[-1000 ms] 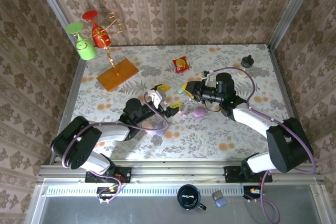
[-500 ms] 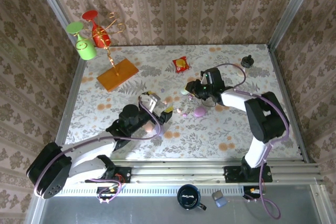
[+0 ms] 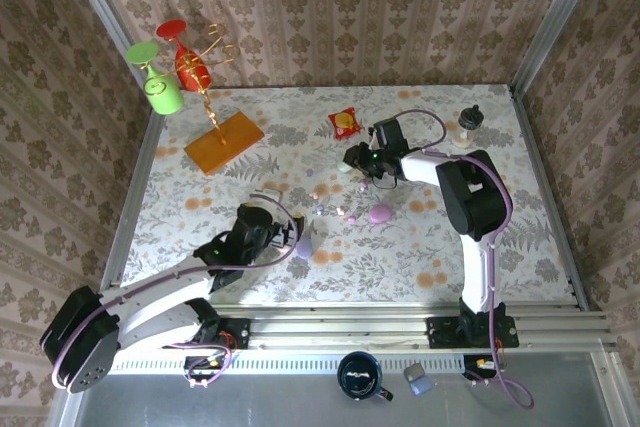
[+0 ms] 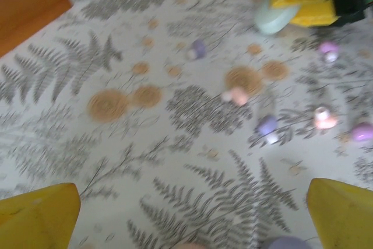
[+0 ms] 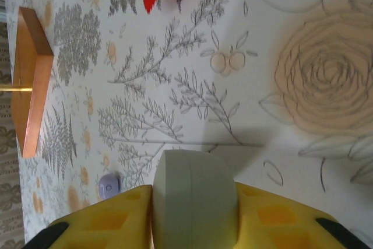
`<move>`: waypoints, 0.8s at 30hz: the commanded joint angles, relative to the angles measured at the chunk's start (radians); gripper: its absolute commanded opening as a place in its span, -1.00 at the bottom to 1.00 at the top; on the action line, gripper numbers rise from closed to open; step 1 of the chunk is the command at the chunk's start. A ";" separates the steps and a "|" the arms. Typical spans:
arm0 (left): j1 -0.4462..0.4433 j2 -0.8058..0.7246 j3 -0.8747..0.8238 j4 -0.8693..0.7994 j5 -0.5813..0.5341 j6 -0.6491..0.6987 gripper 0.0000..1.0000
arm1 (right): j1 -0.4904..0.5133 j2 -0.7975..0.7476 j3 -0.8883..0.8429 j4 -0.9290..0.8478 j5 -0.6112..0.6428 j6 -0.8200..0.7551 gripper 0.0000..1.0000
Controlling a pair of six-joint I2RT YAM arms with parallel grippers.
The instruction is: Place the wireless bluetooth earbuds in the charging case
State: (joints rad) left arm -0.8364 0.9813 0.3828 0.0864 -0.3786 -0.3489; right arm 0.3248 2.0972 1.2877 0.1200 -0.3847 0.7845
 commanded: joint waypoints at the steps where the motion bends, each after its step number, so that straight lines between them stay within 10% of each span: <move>1: -0.006 -0.011 0.037 -0.132 -0.074 -0.092 1.00 | -0.013 0.020 0.022 -0.058 0.046 -0.036 -0.12; 14: 0.028 0.145 0.206 -0.450 -0.146 -0.486 1.00 | -0.032 -0.174 -0.026 -0.186 0.085 -0.210 0.51; 24: 0.305 0.211 0.258 -0.490 0.142 -0.438 1.00 | 0.098 -0.445 -0.226 -0.257 0.155 -0.459 0.56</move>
State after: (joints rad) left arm -0.5636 1.1877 0.6140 -0.3473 -0.3054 -0.7933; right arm 0.3668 1.7164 1.1057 -0.0780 -0.2840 0.4400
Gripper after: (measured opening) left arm 0.999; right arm 0.778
